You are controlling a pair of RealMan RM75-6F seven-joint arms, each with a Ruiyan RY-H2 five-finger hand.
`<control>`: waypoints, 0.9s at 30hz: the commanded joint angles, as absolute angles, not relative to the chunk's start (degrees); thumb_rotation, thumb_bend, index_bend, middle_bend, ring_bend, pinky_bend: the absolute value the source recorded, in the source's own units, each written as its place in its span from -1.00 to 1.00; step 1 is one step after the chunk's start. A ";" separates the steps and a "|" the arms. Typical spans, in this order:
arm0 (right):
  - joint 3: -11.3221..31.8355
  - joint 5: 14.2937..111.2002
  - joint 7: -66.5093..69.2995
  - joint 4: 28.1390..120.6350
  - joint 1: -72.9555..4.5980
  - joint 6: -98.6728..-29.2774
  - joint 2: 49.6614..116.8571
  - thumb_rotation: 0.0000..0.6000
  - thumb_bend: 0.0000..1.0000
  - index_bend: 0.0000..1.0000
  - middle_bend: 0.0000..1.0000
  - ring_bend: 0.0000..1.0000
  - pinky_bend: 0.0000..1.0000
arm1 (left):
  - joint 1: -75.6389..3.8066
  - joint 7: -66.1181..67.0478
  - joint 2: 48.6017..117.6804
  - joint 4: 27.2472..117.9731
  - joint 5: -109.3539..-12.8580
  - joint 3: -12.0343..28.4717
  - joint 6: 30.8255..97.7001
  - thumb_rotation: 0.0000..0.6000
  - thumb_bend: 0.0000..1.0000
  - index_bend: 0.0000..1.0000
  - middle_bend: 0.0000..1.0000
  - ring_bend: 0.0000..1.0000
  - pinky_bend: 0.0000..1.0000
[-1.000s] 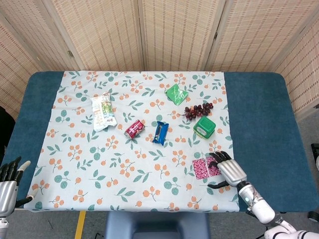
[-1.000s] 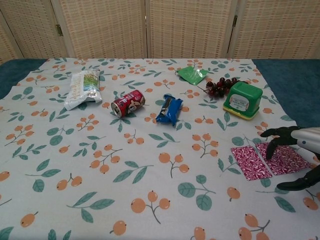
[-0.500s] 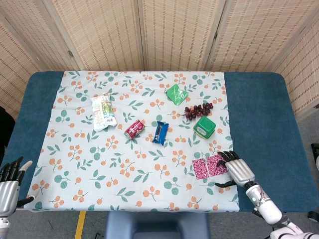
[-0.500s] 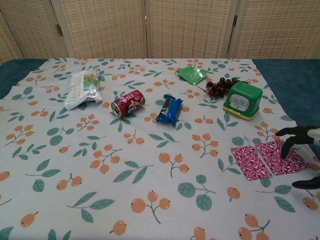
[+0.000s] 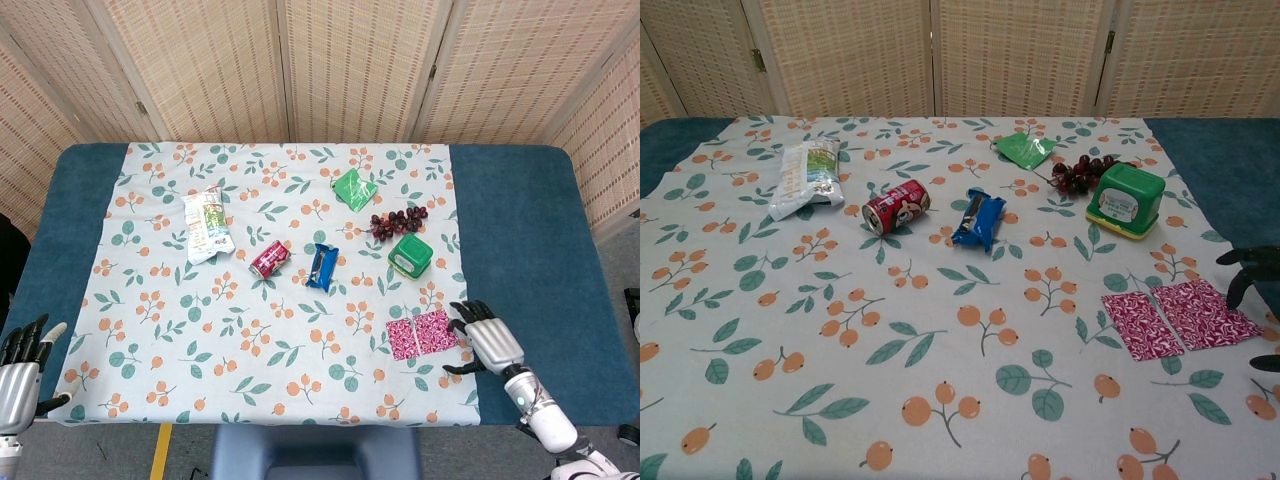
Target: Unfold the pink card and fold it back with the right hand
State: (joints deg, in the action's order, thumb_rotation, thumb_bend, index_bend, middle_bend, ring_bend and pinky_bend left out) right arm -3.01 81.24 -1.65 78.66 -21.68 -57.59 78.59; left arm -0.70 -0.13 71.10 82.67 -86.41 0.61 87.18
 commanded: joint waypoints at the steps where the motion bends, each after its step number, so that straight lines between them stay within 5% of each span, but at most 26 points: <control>1: -3.23 82.49 -1.74 79.73 -22.01 -57.83 78.68 0.20 -0.77 -0.34 -0.80 -1.00 -1.00 | -0.67 -0.16 71.06 82.66 -86.34 0.61 87.19 1.00 -0.43 -0.66 -0.96 -0.88 -1.00; 27: -2.19 78.68 -3.37 77.12 -21.40 -56.30 78.68 0.20 -0.77 -0.34 -0.80 -1.00 -1.00 | -0.44 -0.87 71.29 81.97 -86.13 0.54 87.16 1.00 -0.43 -0.67 -0.96 -0.88 -1.00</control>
